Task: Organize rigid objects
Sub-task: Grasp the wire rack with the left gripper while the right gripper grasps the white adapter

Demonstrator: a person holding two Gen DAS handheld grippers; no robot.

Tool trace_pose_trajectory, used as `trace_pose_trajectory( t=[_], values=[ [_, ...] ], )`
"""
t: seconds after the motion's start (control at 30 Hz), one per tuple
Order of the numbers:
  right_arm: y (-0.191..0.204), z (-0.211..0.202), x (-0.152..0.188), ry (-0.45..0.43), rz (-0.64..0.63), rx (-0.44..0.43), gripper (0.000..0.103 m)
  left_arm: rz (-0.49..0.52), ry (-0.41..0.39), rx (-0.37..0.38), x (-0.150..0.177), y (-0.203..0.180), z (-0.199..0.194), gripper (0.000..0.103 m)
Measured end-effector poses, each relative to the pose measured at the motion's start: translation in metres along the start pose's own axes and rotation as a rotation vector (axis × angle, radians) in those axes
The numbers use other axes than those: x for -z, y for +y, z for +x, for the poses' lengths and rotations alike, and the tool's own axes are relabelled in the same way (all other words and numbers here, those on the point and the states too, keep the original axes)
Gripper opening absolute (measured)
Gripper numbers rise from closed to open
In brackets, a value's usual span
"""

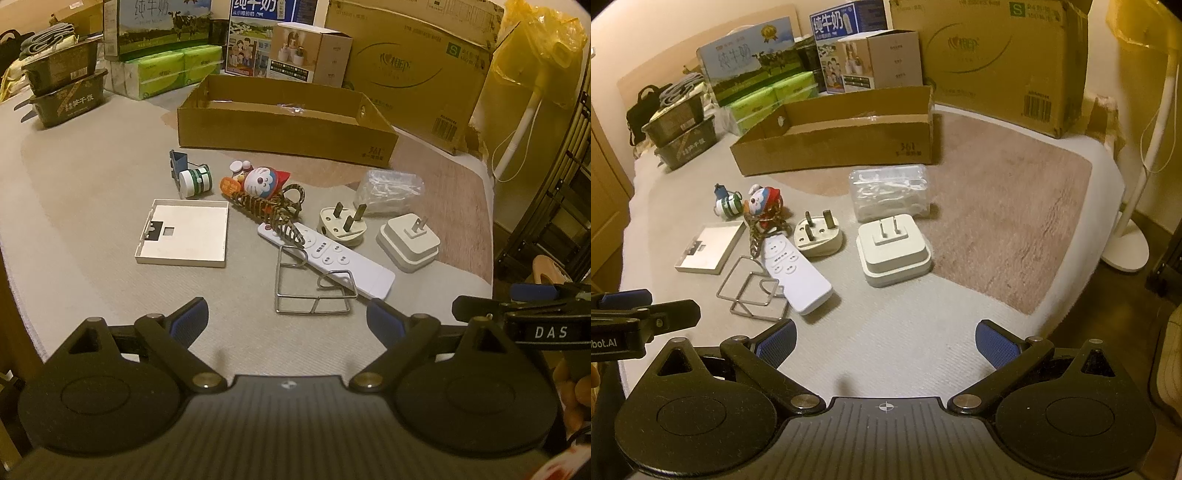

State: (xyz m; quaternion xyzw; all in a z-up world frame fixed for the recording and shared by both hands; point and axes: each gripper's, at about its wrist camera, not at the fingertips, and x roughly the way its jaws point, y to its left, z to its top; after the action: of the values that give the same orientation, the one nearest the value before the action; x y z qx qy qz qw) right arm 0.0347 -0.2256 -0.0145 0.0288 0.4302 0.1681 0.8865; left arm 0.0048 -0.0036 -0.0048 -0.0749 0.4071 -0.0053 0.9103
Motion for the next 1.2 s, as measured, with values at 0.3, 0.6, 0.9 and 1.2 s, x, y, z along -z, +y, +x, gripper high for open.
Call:
trace_pose_trajectory(
  t=[0.3,0.6,0.9,1.2],
  values=[
    [-0.017,0.011,-0.004,0.007,0.027,0.01,0.102,0.032,-0.003,0.025,-0.001,-0.01,0.018,0.091],
    [-0.031,0.029,-0.009,0.024,0.039,0.003,0.102,0.074,0.017,0.03,-0.007,-0.023,0.05,0.091],
    [-0.041,0.044,-0.014,0.035,0.045,-0.002,0.102,0.087,0.042,0.007,-0.007,-0.024,0.078,0.082],
    [-0.041,0.058,-0.02,0.038,0.03,-0.029,0.102,0.074,0.046,0.026,-0.005,-0.014,0.082,0.067]
  ],
)
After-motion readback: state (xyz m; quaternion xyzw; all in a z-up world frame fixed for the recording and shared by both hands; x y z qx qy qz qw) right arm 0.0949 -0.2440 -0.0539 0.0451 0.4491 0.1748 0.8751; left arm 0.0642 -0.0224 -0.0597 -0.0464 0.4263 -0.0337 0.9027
